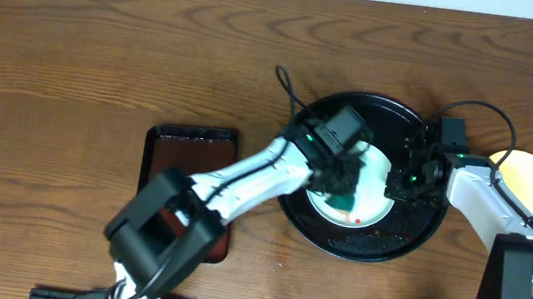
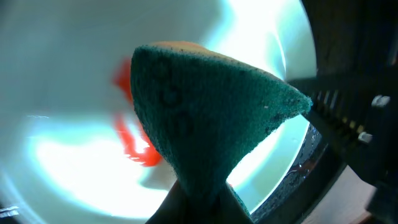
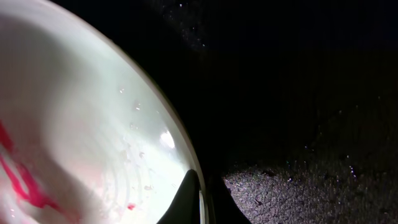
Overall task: Clean dirty plates on tray and stack at the side
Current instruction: 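Scrub the stained mint plate with the sponge in the left gripper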
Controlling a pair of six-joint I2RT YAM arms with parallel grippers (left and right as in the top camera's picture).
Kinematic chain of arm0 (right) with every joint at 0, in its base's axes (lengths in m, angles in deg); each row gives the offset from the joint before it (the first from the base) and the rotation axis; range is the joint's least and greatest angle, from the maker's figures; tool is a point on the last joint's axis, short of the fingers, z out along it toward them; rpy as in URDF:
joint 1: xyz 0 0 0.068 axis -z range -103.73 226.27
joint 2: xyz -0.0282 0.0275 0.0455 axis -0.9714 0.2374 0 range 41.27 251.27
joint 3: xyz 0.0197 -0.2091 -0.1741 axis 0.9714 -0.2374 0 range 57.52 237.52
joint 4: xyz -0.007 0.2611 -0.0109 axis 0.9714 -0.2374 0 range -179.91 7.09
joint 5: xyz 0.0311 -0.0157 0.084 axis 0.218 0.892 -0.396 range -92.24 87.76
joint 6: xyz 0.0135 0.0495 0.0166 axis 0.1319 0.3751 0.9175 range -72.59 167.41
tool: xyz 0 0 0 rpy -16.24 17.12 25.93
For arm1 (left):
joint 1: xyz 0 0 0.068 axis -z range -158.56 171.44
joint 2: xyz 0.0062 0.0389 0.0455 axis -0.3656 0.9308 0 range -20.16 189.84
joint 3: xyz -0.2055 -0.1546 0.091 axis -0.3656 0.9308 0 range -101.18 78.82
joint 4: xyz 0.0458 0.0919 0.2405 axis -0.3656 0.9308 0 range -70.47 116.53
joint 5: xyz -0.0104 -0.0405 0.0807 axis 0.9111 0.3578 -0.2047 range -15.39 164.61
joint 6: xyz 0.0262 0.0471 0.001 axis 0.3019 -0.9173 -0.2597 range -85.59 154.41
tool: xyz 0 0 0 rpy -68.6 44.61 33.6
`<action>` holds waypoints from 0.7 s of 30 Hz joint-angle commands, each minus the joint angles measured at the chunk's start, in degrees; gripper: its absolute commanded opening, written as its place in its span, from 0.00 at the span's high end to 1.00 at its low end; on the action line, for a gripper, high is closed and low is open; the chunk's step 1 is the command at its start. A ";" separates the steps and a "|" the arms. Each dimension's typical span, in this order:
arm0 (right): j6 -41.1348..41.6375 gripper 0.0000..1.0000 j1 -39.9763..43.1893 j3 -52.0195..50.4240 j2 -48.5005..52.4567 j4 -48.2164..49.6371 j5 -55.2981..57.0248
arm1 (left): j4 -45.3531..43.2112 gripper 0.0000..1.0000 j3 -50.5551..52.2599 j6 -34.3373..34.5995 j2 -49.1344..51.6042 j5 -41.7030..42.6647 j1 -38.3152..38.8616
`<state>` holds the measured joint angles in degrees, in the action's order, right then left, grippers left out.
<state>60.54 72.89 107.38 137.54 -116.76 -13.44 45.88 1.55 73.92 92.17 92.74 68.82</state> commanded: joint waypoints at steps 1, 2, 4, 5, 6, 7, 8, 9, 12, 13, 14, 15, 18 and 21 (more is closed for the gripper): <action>1.60 0.99 -1.70 -2.78 1.88 0.07 0.48 | -1.46 0.91 0.35 3.61 3.08 0.70 1.07; 1.57 0.99 -1.90 -2.80 1.90 0.00 0.50 | -1.62 0.91 0.35 4.17 4.07 0.68 1.25; 1.60 0.99 -2.12 -2.80 1.90 -0.02 0.48 | -1.57 0.91 0.35 4.31 6.03 0.68 1.31; 1.57 0.99 -2.21 -2.80 1.90 0.00 0.50 | -1.29 0.91 0.35 4.26 7.13 0.48 1.25; 1.60 0.99 -2.32 -2.80 1.88 -0.02 0.55 | -0.68 0.91 0.35 4.26 7.72 0.22 1.07; 1.60 0.99 -2.36 -2.80 1.90 -0.11 0.66 | 0.37 0.91 0.35 4.07 8.37 -0.87 0.72; 1.57 0.99 -2.36 -2.80 1.90 -0.17 0.68 | 1.46 0.92 0.35 3.58 8.50 -2.69 0.28; 1.53 0.99 -2.36 -2.82 1.90 -0.26 0.68 | 2.67 0.92 0.33 2.47 8.50 -5.14 -0.33; 1.20 0.99 -2.34 -2.84 1.90 -0.61 0.74 | 7.72 0.92 -1.07 -0.39 7.87 -13.27 -2.89; 0.96 0.99 -2.36 -2.84 1.90 -0.70 0.92 | 9.29 0.92 -1.75 -1.31 7.67 -15.04 -3.72; 0.96 0.99 -2.34 -2.84 1.90 -0.79 1.18 | 10.95 0.92 -2.56 -2.32 7.43 -16.90 -4.59; 0.96 0.99 -2.36 -2.84 1.90 -0.90 1.86 | 12.41 0.92 -3.28 -2.99 7.15 -18.60 -5.33; 0.94 0.99 -2.36 -2.84 1.90 -1.42 3.91 | 15.34 0.92 -4.63 -4.61 6.80 -24.06 -6.84; 0.46 0.99 -2.36 -2.84 1.90 -1.75 4.74 | 15.89 0.92 -4.70 -5.64 6.88 -28.46 -7.56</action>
<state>61.69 71.53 106.95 137.15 -118.03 -13.66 59.43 -3.77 71.28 97.00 79.76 63.53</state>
